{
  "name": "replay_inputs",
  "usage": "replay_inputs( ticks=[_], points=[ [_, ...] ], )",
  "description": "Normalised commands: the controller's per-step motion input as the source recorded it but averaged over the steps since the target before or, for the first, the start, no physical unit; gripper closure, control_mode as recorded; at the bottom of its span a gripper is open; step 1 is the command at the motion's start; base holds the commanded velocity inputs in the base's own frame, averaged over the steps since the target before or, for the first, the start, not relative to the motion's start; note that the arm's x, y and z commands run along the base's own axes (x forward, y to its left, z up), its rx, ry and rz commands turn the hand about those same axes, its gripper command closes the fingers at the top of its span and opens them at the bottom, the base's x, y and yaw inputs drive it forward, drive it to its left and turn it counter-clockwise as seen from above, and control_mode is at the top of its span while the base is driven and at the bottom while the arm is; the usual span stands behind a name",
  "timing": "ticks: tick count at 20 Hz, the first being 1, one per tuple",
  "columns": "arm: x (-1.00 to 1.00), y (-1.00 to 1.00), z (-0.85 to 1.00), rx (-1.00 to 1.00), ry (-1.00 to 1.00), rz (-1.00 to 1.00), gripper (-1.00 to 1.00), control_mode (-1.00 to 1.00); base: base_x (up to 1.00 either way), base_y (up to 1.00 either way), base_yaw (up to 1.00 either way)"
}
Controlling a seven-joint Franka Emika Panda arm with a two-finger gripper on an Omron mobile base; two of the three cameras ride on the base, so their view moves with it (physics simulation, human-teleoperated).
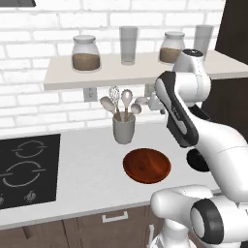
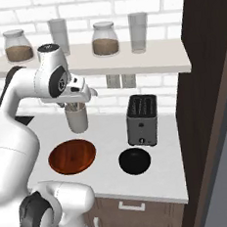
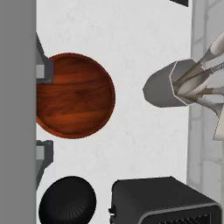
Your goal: Pick up the bowls on the counter and stack them on top of one another in the open cabinet. Place the smaller bowl on top of the larger bowl.
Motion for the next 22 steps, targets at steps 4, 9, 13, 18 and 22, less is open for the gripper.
replay_inputs(
  ticks=[4, 9, 13, 18, 22],
  points=[
    [0.02, 0.01, -0.36, -0.02, -0.01, -0.02, -1.0, -1.0, 0.0, 0.0, 0.0],
    [-0.16, -0.07, -0.94, -0.11, 0.27, -0.09, -1.0, -1.0, 0.0, 0.0, 0.0],
    [0.09, -0.77, -0.76, -0.03, 0.23, -0.04, -1.0, -1.0, 0.0, 0.0, 0.0],
    [0.16, -1.0, -0.64, 0.09, 0.07, 0.0, -1.0, -1.0, 0.0, 0.0, 0.0],
    [0.08, -1.0, -0.61, 0.12, 0.05, 0.0, -1.0, -1.0, 0.0, 0.0, 0.0]
  ],
)
